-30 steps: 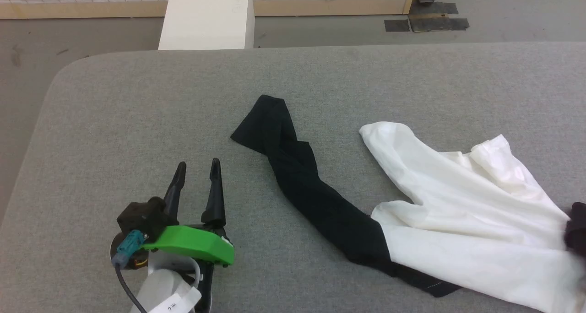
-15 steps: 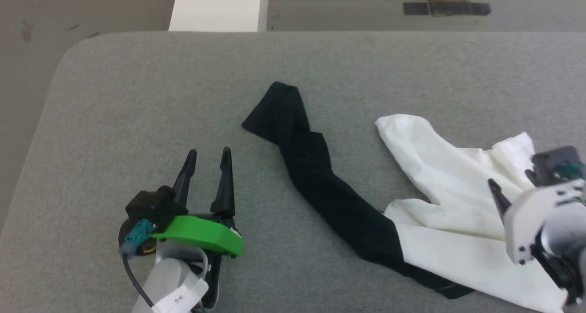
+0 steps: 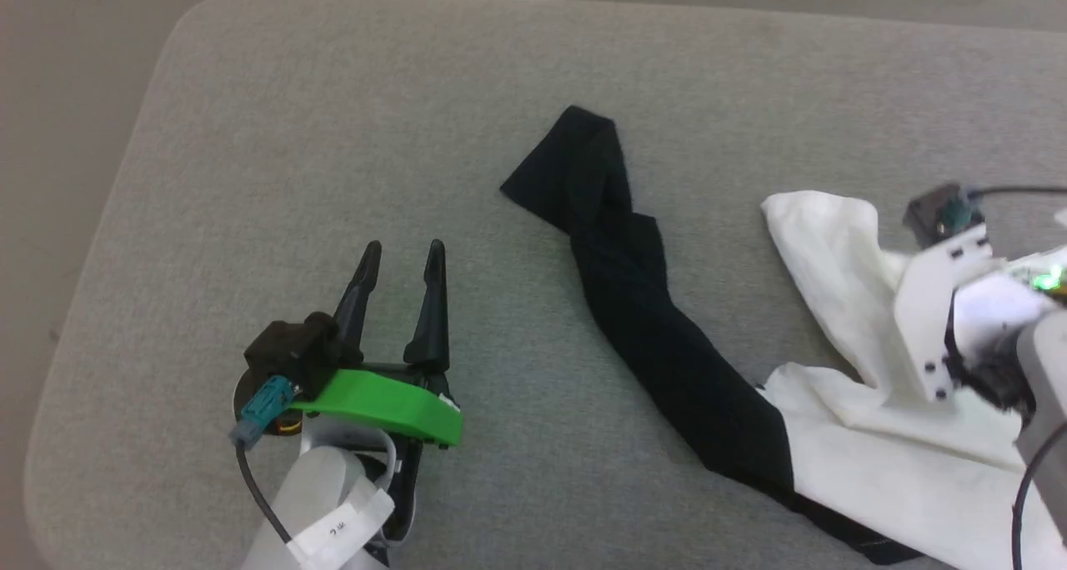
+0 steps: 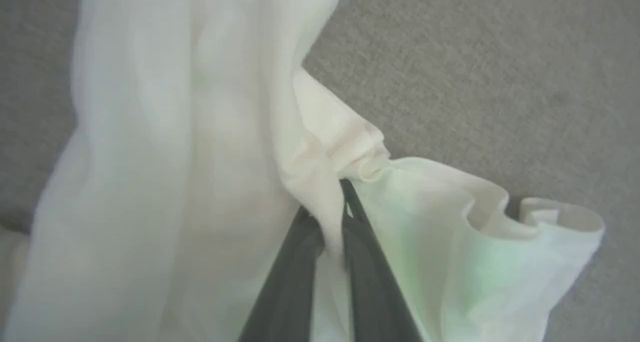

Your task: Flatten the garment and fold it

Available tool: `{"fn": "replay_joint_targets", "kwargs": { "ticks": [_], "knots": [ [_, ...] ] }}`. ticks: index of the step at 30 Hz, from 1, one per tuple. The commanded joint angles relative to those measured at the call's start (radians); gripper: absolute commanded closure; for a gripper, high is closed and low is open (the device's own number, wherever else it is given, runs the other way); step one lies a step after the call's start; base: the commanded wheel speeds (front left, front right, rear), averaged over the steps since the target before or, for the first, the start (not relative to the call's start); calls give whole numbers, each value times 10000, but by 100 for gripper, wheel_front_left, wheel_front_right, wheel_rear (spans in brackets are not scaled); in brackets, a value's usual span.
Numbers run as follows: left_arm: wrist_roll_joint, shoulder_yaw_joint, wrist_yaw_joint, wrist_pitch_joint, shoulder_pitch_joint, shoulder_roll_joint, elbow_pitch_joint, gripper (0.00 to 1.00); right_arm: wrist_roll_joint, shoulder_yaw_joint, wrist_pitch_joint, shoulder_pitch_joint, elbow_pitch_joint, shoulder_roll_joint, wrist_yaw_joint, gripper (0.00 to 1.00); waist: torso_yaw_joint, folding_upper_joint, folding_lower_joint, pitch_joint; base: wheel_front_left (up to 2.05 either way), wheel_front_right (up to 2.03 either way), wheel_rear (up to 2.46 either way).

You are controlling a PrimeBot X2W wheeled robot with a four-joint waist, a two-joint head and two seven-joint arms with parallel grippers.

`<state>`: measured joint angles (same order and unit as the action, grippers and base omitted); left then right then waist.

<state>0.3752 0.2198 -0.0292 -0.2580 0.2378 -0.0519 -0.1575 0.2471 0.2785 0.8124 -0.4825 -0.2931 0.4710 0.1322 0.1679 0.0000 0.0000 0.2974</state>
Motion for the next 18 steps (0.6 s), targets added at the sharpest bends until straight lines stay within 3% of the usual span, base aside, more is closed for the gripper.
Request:
{"fn": "replay_joint_targets", "kwargs": {
  "ticks": [1, 8, 13, 18],
  "knots": [
    [158, 55, 49, -38, 210, 14, 41, 0, 34, 280, -95, -337, -147, 29, -15, 100, 339, 0, 0, 300, 0, 0, 0],
    [432, 343, 177, -38, 468, 15, 167, 0, -344, 1027, -1293, -2968, -489, 45, -15, 100, 892, 0, 0, 705, 0, 0, 0],
    [634, 572, 253, -38, 680, 15, 260, 0, -1171, 693, -2589, -4700, -1513, -315, -15, 100, 1328, 0, 0, 1022, 0, 0, 0],
    [731, 661, 329, -38, 758, 16, 317, 0, -1508, 499, -3169, -5268, -2792, -656, -15, 100, 1485, 0, 0, 1150, 0, 0, 0]
  ]
}}
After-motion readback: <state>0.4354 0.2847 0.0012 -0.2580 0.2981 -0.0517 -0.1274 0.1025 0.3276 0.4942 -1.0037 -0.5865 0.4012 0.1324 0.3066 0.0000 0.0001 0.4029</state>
